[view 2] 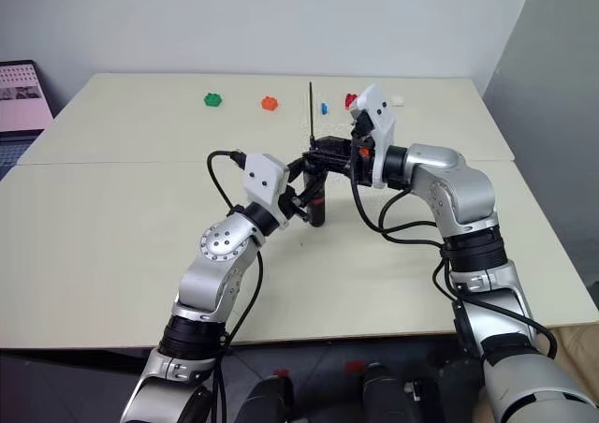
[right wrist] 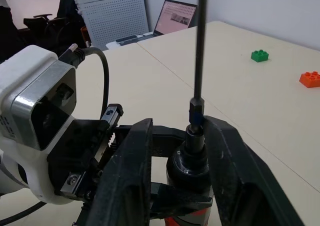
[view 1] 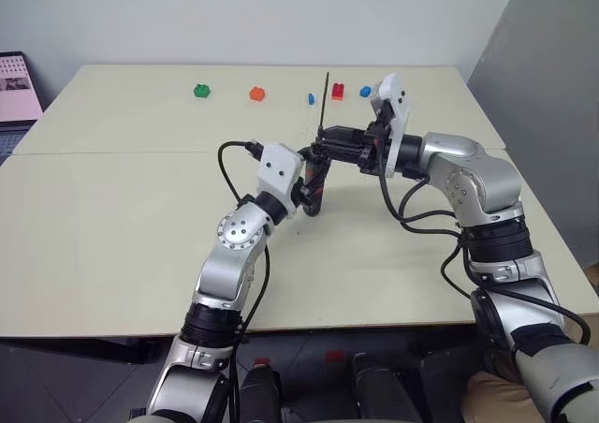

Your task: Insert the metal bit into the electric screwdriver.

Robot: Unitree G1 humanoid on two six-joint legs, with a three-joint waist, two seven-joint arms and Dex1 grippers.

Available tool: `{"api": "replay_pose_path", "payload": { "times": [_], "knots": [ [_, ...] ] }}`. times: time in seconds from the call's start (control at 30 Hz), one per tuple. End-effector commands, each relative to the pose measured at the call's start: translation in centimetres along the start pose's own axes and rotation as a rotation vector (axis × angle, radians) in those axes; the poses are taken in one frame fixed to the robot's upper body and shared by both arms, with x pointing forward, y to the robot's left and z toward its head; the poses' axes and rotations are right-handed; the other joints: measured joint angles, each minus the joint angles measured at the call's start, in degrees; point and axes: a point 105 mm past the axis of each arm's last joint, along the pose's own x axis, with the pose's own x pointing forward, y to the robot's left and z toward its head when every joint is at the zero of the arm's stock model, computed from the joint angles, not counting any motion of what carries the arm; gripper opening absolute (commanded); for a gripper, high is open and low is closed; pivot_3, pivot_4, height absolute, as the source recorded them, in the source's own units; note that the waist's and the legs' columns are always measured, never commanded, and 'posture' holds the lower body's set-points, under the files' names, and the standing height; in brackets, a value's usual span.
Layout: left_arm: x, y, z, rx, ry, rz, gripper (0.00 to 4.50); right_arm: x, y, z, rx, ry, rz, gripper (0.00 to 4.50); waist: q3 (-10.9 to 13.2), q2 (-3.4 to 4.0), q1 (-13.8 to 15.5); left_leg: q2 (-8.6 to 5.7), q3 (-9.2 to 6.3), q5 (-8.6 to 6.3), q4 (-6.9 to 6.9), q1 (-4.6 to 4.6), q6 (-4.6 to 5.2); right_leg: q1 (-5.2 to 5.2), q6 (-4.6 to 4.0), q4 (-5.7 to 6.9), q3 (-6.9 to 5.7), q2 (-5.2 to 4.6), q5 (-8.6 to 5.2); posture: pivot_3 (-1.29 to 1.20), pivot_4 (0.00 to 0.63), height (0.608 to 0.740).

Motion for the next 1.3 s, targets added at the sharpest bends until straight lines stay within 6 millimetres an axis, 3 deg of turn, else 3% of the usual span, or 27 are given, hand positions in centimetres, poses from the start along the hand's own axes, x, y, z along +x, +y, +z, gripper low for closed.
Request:
{"api": "replay_pose_path", "payload": {
  "times": [0.03,0.17,0.5,0.7,0.97,1.07,1.2,1.3],
  "knots": [
    [0.1,0.3,1.5,0.032,-0.056,0.01,1.64,-0.2,0.3,0.8,-0.017,-0.029,0.013,2.32,0.0,0.0,0.0,0.0,0.0,0.0,-0.01,-0.01,0.0,-0.01,0.0,-0.02,0.01,0.0,0.0,0.0,0.15,0.74],
    [0.1,0.3,1.5,0.032,-0.056,0.009,1.64,-0.5,0.1,1.4,-0.023,-0.057,-0.003,3.31,0.0,0.0,0.0,0.0,0.01,0.0,-0.01,-0.04,0.0,-0.03,0.0,-0.04,0.01,0.0,0.0,0.0,0.15,0.74],
    [0.1,0.3,1.5,0.031,-0.057,0.007,1.64,-1.9,-0.5,2.9,-0.04,-0.102,-0.016,3.32,0.0,0.0,0.0,0.0,0.01,0.0,-0.02,-0.05,0.0,-0.02,-0.01,-0.06,0.01,0.0,-0.01,0.0,0.15,0.74],
    [0.5,0.7,2.9,0.086,-0.088,-0.011,1.64,-5.6,-1.7,2.6,-0.114,-0.051,-0.099,3.32,0.0,0.0,0.1,0.0,0.01,0.0,-0.02,-0.1,0.0,-0.03,0.0,-0.11,0.0,-0.01,0.0,0.0,0.15,0.74],
    [1.9,3.6,4.9,0.503,0.007,-0.129,1.64,-10.4,0.1,1.7,-0.3,0.098,-0.136,3.32,0.1,0.0,0.4,-0.01,-0.02,0.0,-0.03,-0.46,0.0,-0.35,0.04,-0.14,-0.04,-0.01,0.01,0.0,0.15,0.74],
    [2.4,3.9,4.1,0.602,0.113,-0.24,1.64,-11.3,1.2,1.7,-0.342,0.132,-0.12,3.32,0.1,0.01,0.2,-0.01,0.01,-0.01,-0.05,-0.5,-0.01,-0.4,0.04,-0.18,-0.01,-0.02,0.0,0.0,0.15,0.74],
    [3.1,3.7,0.9,0.718,0.361,-0.502,1.64,-12.7,4.0,1.9,-0.408,0.176,-0.057,3.32,0.1,0.01,0.6,-0.01,0.0,-0.01,-0.08,-0.56,0.0,-0.48,0.02,-0.18,-0.05,-0.02,-0.01,0.0,0.15,0.74],
    [4.1,2.7,0.4,0.71,0.392,-0.604,1.64,-13.1,4.8,1.6,-0.441,0.217,-0.057,3.32,0.1,-0.01,1.3,-0.03,0.03,-0.01,-0.02,-0.81,0.0,-0.72,-0.02,-0.15,-0.04,-0.05,-0.03,0.0,0.15,0.74]
  ]
}}
